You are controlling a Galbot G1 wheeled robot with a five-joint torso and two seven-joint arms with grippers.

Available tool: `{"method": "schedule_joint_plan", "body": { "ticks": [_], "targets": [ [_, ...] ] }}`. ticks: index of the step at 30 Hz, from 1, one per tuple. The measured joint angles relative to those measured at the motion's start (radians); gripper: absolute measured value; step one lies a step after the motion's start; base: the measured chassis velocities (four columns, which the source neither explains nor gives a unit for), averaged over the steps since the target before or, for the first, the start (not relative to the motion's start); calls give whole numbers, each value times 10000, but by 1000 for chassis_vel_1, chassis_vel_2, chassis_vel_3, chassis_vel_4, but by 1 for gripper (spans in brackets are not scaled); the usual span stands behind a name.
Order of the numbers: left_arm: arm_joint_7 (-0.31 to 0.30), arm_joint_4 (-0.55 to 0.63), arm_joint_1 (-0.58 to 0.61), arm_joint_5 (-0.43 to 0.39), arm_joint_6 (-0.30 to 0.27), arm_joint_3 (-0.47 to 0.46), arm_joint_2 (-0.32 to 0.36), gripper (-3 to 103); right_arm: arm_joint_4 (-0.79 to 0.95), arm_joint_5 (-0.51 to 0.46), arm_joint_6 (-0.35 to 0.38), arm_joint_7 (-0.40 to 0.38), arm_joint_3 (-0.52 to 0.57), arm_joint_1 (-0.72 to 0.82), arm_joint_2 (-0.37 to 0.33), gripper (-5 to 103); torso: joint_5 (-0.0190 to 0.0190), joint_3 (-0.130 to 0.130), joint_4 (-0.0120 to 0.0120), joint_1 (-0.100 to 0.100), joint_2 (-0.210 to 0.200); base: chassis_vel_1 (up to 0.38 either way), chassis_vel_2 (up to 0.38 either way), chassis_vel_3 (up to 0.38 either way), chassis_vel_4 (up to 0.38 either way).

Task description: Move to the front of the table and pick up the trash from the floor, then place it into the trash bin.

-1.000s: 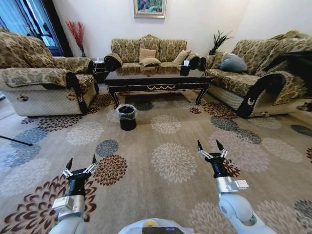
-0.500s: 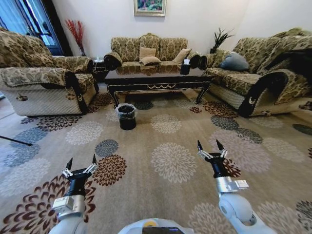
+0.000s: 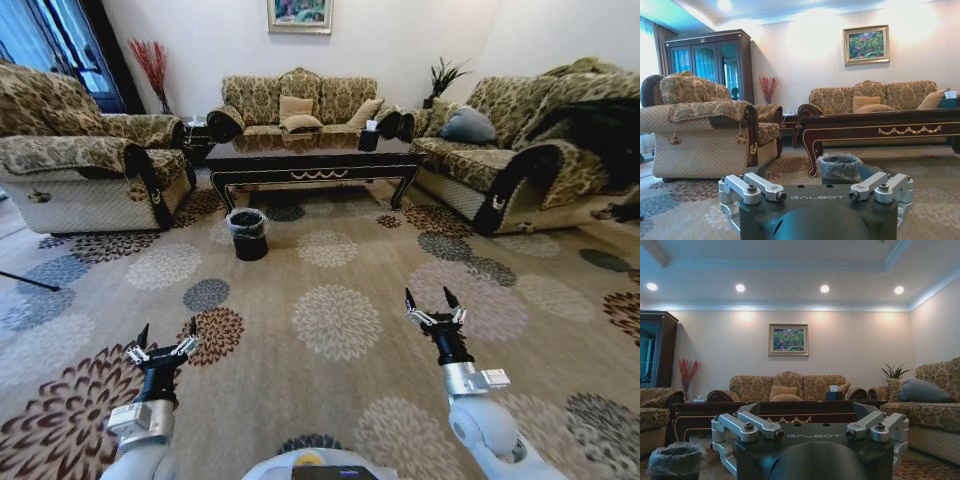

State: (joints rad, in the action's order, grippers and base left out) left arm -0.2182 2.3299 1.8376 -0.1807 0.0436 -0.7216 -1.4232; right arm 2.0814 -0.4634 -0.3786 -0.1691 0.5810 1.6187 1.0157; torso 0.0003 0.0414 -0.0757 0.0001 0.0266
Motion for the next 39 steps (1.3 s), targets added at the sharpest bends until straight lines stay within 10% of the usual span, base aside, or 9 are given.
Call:
{"method": "schedule_joint_plan", "body": {
  "ticks": [39],
  "targets": [
    [-4, 0, 1, 0, 0, -2, 0, 100, 1, 0, 0, 1, -1, 1, 0, 100, -3, 31, 2, 0, 33, 60, -37, -50, 33]
  ]
}}
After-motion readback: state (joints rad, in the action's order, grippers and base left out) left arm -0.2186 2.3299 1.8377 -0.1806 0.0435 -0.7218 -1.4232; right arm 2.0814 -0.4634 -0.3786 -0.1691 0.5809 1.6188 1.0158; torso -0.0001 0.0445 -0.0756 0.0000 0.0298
